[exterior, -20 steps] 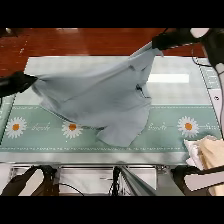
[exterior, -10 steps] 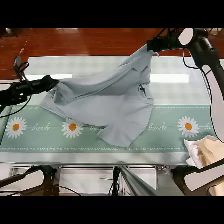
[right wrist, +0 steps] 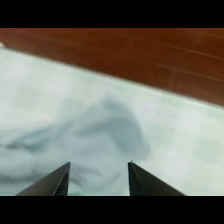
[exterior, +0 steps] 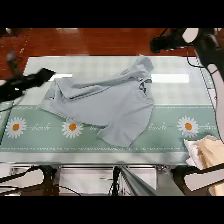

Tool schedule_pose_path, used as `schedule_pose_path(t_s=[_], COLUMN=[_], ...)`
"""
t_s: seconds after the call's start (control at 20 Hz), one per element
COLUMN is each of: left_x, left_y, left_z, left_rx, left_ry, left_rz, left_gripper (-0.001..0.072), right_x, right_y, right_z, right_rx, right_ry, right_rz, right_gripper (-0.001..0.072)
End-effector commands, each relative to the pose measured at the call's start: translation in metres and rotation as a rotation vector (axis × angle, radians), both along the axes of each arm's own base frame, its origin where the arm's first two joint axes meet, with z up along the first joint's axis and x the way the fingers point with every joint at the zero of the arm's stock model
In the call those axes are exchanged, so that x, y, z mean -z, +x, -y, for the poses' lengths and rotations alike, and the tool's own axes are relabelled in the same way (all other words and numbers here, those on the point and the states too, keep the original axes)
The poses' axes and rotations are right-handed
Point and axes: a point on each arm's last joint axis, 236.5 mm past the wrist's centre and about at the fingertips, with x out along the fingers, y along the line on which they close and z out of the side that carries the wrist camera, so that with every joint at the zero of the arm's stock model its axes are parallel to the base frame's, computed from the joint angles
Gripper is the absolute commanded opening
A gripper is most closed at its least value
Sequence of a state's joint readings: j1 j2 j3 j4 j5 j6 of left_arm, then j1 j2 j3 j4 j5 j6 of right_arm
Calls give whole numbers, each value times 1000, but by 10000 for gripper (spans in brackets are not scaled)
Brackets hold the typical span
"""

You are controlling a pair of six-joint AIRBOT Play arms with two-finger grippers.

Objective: Fold the shirts.

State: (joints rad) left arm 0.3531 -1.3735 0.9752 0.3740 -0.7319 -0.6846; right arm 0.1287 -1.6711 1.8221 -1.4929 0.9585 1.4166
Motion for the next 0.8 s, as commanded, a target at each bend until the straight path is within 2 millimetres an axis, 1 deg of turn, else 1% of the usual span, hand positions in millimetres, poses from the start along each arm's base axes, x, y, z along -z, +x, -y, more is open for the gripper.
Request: schedule_pose_path(t_s=[0.0,0.05,0.1,0.15,0.2,0.25,0.3,0.35,0.4,0.5,0.65,0.75], left_x=[-13,-4,8,19,29,40,51,61,71,90,114,128], left_y=[-42,-64,-87,-108,-125,-138,-150,-156,-159,-156,-143,-130], left_z=[-93,-126,-151,-161,-160,-155,-146,-138,-130,-116,-91,-79], left_rx=[-32,-103,-170,-178,-159,-125,-85,-50,-26,6,65,74], left_ry=[93,94,66,16,-50,-115,-185,-238,-285,-331,-332,-298], left_rz=[-121,-206,-286,-349,-401,-453,-505,-546,-584,-637,-682,-689], left_gripper=[543,543,543,543,543,543,543,543,544,544,544,544], right_x=[-12,-13,-13,-13,-11,-9,-7,-3,1,11,29,42], right_y=[-60,-80,-94,-104,-108,-109,-108,-109,-111,-116,-124,-131], right_z=[85,106,119,130,137,142,144,144,143,142,143,142], right_rx=[158,202,234,259,276,285,285,279,269,255,247,245], right_ry=[-226,-247,-242,-229,-211,-185,-158,-133,-110,-85,-81,-81], right_rz=[-179,-245,-293,-327,-346,-351,-352,-361,-375,-406,-455,-491], right_gripper=[452,451,450,448,435,435,435,434,435,435,434,435])
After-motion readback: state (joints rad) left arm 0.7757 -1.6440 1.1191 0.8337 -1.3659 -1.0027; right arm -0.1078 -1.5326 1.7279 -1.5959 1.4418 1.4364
